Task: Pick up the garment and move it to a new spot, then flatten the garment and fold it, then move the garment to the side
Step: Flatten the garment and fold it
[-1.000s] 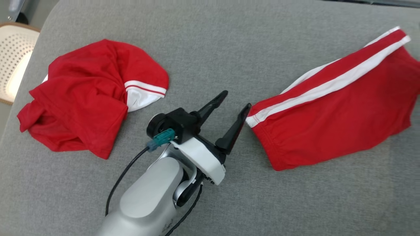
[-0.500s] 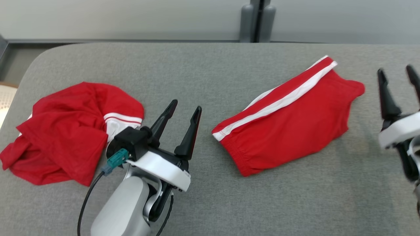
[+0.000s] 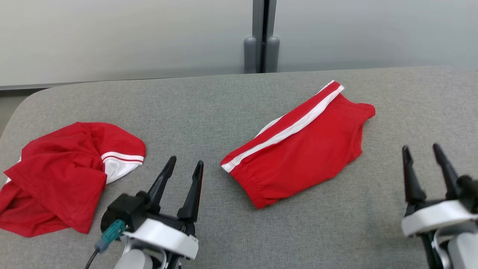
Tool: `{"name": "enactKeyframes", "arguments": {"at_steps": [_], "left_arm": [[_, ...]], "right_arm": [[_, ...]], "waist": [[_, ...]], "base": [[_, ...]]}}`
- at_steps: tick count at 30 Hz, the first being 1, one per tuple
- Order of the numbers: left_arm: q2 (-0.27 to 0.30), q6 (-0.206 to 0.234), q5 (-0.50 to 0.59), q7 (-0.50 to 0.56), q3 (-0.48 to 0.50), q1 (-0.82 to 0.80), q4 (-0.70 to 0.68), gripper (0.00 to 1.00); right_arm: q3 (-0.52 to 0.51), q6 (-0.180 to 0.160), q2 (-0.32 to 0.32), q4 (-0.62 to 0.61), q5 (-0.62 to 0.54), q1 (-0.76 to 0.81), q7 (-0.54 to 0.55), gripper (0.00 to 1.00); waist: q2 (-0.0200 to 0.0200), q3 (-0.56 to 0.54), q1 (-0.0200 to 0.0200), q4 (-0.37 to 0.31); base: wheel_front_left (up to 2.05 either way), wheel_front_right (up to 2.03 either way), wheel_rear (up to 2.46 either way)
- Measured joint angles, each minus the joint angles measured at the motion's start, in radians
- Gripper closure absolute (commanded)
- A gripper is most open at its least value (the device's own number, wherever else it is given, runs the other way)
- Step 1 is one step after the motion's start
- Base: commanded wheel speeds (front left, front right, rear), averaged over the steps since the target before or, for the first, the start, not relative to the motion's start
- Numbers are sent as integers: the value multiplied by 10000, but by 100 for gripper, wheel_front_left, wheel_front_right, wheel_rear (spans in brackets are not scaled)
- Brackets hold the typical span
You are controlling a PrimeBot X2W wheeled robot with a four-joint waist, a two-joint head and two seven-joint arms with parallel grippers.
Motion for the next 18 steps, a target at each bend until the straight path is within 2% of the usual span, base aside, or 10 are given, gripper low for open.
{"name": "enactKeyframes", "arguments": {"at_steps": [7, 14, 18], "left_arm": [[-13, 0, -102, 0, 23, 797, -222, 0], [-15, 0, -46, 0, -280, 631, -232, 0], [-13, 0, -29, 0, -401, 349, -247, 0]], "right_arm": [[-479, 0, 727, -326, -587, 912, 0, 0], [-472, 0, 777, -10, -792, 462, -2, 0], [-506, 0, 734, 731, -660, -207, 92, 0]], "waist": [[0, -141, 0, -92], [0, 120, 0, 28], [0, 415, 1, 233]], "base": [[0, 0, 0], [0, 0, 0], [0, 0, 0]]}}
